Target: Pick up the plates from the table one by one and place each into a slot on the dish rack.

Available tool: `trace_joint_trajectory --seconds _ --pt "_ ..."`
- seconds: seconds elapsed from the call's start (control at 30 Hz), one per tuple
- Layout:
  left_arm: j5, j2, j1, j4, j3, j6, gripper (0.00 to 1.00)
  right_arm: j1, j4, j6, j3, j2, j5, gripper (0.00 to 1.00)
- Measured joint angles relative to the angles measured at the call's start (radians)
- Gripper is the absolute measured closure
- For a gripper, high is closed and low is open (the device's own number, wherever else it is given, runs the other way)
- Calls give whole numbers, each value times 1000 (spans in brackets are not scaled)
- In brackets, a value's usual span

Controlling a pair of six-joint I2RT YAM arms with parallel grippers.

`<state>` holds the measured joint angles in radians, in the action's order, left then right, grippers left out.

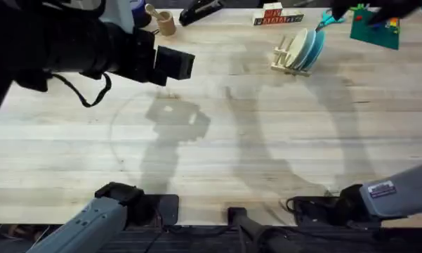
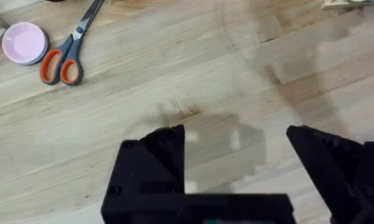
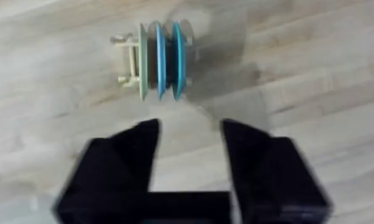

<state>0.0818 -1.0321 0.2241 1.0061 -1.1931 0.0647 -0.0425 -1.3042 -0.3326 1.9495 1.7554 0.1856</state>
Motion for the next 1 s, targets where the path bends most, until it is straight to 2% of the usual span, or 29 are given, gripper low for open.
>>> trace_joint_trajectory --seconds 0.03,0.07,0.1,0.13,0.37,0.47,0.6,0.8,0.9,1.0 --pt "0 0 0 0 0 0 5 0 -17 -2 0 -19 0 243" --pt "0 0 0 0 0 0 5 0 -39 -2 0 -39 0 92" --pt "0 0 0 0 0 0 6 0 -58 1 0 -56 0 31" --pt "0 0 0 0 0 0 5 0 -76 1 0 -73 0 12" --pt "0 0 0 1 0 0 6 -6 -167 0 -1 -150 -4 9" --pt "0 0 0 2 0 0 5 -21 -138 0 -43 -196 -15 8" --pt "0 0 0 4 0 0 5 -44 -41 0 -203 -294 -36 7" --pt "0 0 0 4 0 0 5 -58 99 24 -506 -464 -107 6" --pt "0 0 0 4 0 0 5 -58 115 44 -597 -522 -146 5" --pt "0 0 0 4 0 0 5 -58 113 53 -628 -545 -167 5"
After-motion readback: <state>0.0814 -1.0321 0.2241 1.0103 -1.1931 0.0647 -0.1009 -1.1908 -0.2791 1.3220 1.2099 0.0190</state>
